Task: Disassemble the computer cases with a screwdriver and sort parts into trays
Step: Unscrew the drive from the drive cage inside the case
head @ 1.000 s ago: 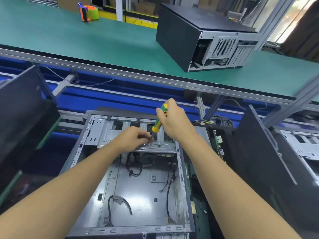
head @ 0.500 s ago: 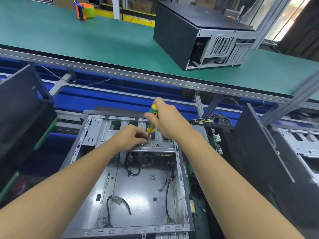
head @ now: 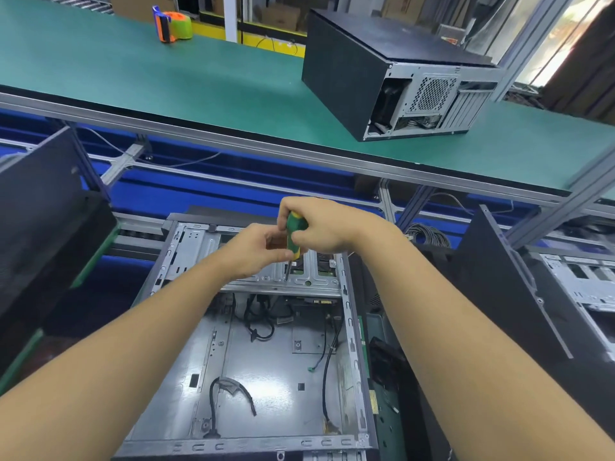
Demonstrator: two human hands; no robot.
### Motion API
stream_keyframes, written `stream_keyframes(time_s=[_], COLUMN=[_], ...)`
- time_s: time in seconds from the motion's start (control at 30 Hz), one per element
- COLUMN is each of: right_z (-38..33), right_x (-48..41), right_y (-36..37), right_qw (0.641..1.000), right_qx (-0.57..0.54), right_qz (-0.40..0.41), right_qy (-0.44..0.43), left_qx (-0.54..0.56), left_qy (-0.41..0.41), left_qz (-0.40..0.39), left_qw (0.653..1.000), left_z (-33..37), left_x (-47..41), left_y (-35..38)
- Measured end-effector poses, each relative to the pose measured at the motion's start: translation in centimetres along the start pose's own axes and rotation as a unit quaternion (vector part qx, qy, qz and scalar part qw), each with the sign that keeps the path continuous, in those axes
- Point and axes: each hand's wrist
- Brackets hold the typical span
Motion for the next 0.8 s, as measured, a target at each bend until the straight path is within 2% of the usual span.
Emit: stream_keyframes(time_s=[0.07, 0.17, 0.23, 0.33, 0.4, 0.47, 0.57, 0.7, 0.8], right_z=[-0.4, -1.1, -1.5, -1.4, -1.0, -0.3, 0.5, 0.1, -0.2], right_x=[-0.1, -0.4, -0.7, -1.0, -1.0, -0.8, -0.3, 0.0, 0.1], right_y=[0.4, 1.6, 2.1, 2.2, 1.4, 0.2, -0.7, -0.4, -0.2], right_qw=[0.997, 0.978, 0.961, 0.965, 0.98, 0.988, 0.992, 0.995, 0.998], right_qx=[0.05, 0.094, 0.164, 0.175, 0.144, 0.139, 0.125, 0.089, 0.065], right_qz=[0.042, 0.109, 0.131, 0.145, 0.11, 0.062, 0.014, -0.018, -0.008], right_qy=[0.04, 0.149, 0.178, 0.134, 0.077, 0.023, -0.017, -0.029, 0.008], left_qx=[-0.029, -0.087, -0.096, -0.061, -0.061, -0.056, 0.01, -0.081, -0.135], left_qy=[0.01, 0.019, 0.018, 0.007, 0.021, 0.036, 0.03, 0.047, 0.072], left_qz=[0.038, 0.041, 0.057, 0.101, 0.108, 0.076, 0.019, 0.04, 0.058], left_qw=[0.999, 0.995, 0.994, 0.993, 0.992, 0.995, 0.999, 0.995, 0.986], left_z=[0.1, 0.2, -0.2, -0.3, -0.2, 0.4, 1.1, 1.0, 0.6], left_x=[0.1, 0.0, 0.1, 0.4, 0.5, 0.4, 0.3, 0.2, 0.0], left_y=[0.7, 1.1, 1.2, 1.5, 1.3, 0.8, 0.2, 0.6, 1.1])
Point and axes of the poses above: each hand's wrist, its own x-axis away from the middle knuckle, its own y-axis out of the palm, z = x × y, and after that the axes turned 11 degrees about z, right-handed
